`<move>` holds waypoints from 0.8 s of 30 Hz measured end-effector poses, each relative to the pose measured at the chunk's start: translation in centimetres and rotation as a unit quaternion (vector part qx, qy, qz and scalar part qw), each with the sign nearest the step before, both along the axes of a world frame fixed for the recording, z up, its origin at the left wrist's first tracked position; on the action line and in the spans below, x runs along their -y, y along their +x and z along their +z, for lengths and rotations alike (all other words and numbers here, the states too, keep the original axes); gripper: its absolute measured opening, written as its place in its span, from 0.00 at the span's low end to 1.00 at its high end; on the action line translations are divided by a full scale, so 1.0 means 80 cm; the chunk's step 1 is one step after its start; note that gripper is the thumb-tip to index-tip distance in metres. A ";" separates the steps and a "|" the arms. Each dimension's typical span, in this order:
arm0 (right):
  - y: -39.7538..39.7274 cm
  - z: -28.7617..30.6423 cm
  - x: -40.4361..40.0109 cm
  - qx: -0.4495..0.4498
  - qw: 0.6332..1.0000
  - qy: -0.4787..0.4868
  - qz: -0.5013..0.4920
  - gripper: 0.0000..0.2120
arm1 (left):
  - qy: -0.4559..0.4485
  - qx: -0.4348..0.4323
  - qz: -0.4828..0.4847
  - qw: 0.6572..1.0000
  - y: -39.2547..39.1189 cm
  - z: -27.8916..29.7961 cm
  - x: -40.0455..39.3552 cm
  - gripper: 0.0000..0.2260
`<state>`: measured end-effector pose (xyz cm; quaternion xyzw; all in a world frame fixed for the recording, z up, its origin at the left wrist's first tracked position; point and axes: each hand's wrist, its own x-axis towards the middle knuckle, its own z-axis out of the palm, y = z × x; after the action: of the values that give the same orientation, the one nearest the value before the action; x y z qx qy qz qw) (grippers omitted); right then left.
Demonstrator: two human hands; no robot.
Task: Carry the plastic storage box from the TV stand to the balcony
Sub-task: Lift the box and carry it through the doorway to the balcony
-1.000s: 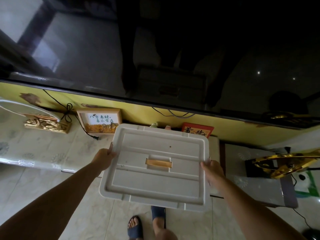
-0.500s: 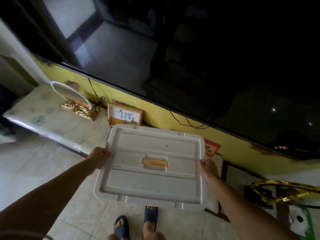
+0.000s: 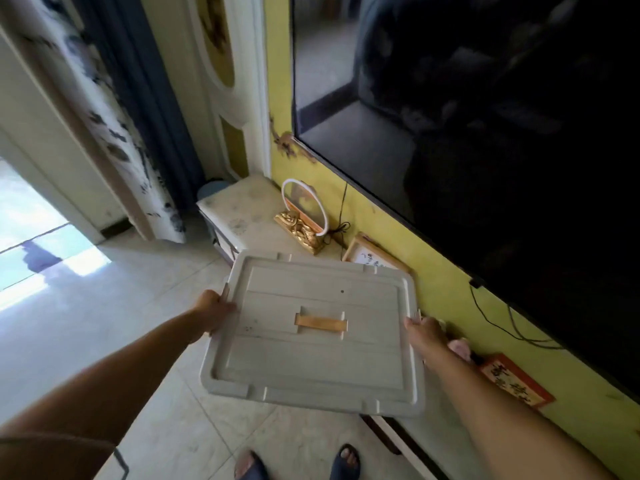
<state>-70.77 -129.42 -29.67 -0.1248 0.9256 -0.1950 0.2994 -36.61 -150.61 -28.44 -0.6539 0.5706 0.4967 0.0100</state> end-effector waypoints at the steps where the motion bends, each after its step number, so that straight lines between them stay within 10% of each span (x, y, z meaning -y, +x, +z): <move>1: 0.016 0.001 0.022 0.008 1.000 -0.009 0.011 0.22 | -0.002 0.002 0.012 1.000 0.023 0.004 0.008 0.10; 24: 0.326 0.009 0.454 0.043 0.948 -0.016 0.315 0.20 | 0.010 0.021 0.303 0.953 0.406 0.004 0.130 0.13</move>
<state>-44.71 -165.71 -28.94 -0.4061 0.8224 -0.1106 0.3828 -4.10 -160.99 -28.12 -0.8061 0.3404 0.4682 -0.1230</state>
